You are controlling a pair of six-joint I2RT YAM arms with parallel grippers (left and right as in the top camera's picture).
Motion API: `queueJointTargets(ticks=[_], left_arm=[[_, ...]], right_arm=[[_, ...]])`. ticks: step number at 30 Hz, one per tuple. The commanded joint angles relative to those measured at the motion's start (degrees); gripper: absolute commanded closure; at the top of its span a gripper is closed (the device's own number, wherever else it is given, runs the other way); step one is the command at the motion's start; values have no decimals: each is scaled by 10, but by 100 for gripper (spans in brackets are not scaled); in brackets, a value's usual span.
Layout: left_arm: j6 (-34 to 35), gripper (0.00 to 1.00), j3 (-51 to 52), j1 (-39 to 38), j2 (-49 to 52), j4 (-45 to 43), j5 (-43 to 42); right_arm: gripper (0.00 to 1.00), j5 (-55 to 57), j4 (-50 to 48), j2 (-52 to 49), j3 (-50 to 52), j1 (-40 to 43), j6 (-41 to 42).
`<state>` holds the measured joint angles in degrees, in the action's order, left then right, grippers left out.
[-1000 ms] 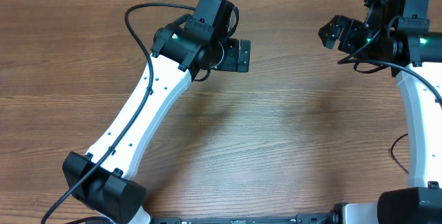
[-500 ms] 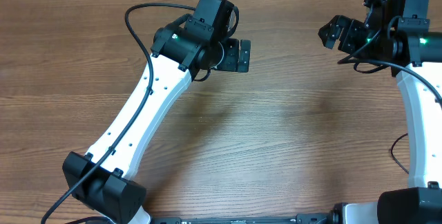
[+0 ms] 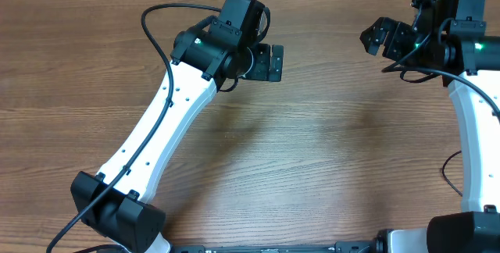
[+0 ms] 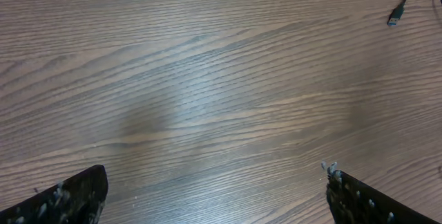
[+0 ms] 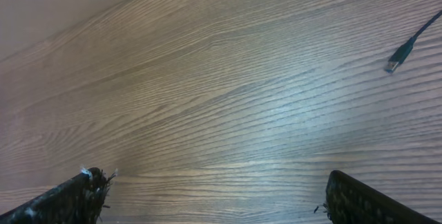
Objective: Untangle cables
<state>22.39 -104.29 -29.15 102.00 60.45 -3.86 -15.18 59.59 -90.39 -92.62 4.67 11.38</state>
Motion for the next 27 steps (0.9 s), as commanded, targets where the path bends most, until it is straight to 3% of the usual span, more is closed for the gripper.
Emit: queueJointTargets(ticks=[1,11,20,27], left_arm=[[8,0,-9,-1,-9,0,0],[4,1,-9,-16,-10,1,2],[-12,0,-9,-81,-42,24,140],[-34,1,5,-95,-75,16,162]], right_arm=[[0,1,-3,3,-4,-1,1],[0,1,-3,3,-4,-1,1],[0,1,-3,3,-4,-1,1],[0,1,-3,3,-4,-1,1]])
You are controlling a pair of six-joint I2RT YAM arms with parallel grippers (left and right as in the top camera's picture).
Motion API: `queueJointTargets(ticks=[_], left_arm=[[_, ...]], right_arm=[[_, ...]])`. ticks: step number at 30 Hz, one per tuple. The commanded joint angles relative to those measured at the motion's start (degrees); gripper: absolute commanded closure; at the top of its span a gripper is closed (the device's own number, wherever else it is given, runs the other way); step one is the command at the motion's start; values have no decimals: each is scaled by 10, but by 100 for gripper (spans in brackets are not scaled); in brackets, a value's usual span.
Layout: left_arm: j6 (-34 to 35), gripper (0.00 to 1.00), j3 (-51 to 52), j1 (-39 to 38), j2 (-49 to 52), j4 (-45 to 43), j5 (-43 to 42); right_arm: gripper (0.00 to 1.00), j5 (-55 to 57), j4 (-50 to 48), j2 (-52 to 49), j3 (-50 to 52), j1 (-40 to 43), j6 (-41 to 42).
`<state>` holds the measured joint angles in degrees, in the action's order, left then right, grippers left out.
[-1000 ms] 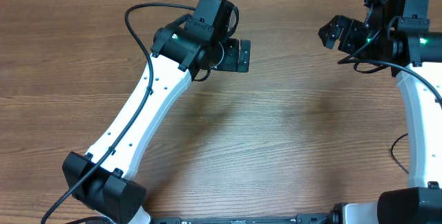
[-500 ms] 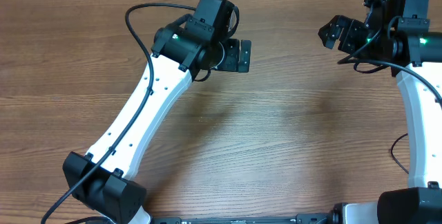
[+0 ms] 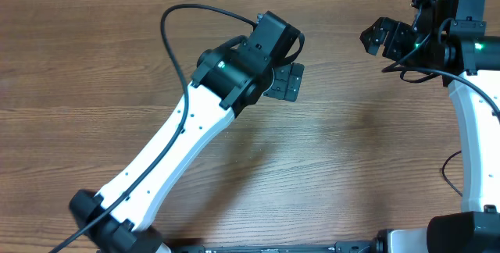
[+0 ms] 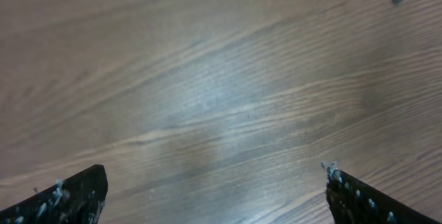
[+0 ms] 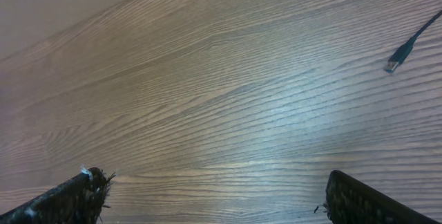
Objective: Untangle cables
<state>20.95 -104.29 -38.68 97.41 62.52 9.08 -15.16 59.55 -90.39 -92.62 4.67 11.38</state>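
Note:
Only a cable end shows: a thin dark lead with a small plug (image 5: 394, 63) lies on the wood at the upper right of the right wrist view. The same kind of plug sits blurred at the top right corner of the left wrist view. The overhead view shows no loose cable. My left gripper (image 3: 287, 81) hangs open over the table's middle back, its fingers (image 4: 76, 196) wide apart over bare wood. My right gripper (image 3: 377, 37) is open at the back right, nothing between its fingers (image 5: 359, 200).
The wooden table (image 3: 328, 167) fills every view. The left arm's own black cable (image 3: 176, 26) loops above its white link. The right arm's base and white link stand along the right edge (image 3: 469, 151).
My left arm has swung to the right and a little nearer, and the plug now sits at the top corner of its wrist view. The right arm has not moved. Both grippers stay open.

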Motion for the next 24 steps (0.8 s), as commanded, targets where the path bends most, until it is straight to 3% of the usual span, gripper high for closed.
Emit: queueJointTargets(ticks=[1,8,15,24], left_arm=[[-20,0,14,1,-35,-10,34],[-43,0,174,1,-126,-144,34],[-42,0,418,25,-283,-342,28],[-42,0,717,104,-487,-649,-43]], right_arm=[[0,0,-2,3,-4,-1,1],[0,0,-2,3,-4,-1,1],[0,0,-2,3,-4,-1,1],[0,0,-2,3,-4,-1,1]])
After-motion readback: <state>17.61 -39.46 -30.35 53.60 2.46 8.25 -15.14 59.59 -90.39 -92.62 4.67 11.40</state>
